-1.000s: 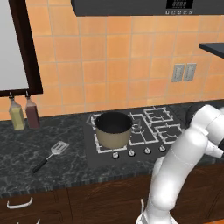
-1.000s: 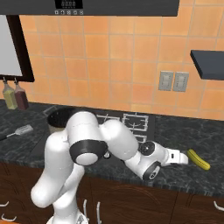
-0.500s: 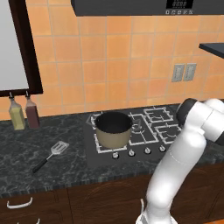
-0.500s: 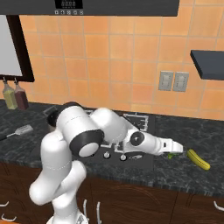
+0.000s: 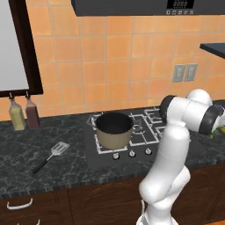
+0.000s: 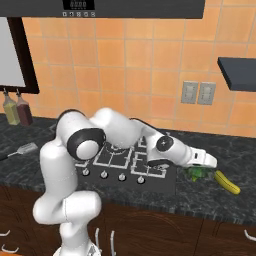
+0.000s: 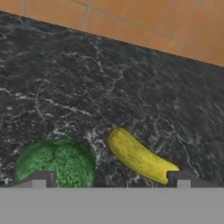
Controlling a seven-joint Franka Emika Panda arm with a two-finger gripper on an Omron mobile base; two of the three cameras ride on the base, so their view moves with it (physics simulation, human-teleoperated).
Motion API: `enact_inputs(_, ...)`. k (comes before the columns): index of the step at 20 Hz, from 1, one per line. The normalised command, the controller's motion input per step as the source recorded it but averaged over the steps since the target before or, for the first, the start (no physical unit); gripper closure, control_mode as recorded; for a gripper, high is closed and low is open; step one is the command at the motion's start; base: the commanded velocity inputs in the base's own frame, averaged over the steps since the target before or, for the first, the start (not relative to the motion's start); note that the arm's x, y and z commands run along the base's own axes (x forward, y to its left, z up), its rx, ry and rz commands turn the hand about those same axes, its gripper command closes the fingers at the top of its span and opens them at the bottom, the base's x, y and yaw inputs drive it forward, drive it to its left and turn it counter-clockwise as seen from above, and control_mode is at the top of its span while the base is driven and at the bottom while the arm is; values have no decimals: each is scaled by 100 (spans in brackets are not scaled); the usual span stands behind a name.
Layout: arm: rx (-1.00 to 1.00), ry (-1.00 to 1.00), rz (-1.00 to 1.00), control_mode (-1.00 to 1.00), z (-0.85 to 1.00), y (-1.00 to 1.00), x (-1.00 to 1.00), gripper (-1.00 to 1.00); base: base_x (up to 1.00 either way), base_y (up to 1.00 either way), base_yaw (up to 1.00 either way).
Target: Put the cucumber and broccoli in the pot. Retrieve the spatula and lightly stir the vegetables in the pot.
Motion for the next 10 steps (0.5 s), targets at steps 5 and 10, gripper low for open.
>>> enact_inputs(5,36,20,0,-100,81,-70,0,-100,0,0,0)
enact_inputs(10,41,4,1,-100,100,-41,2,-100,0,0,0)
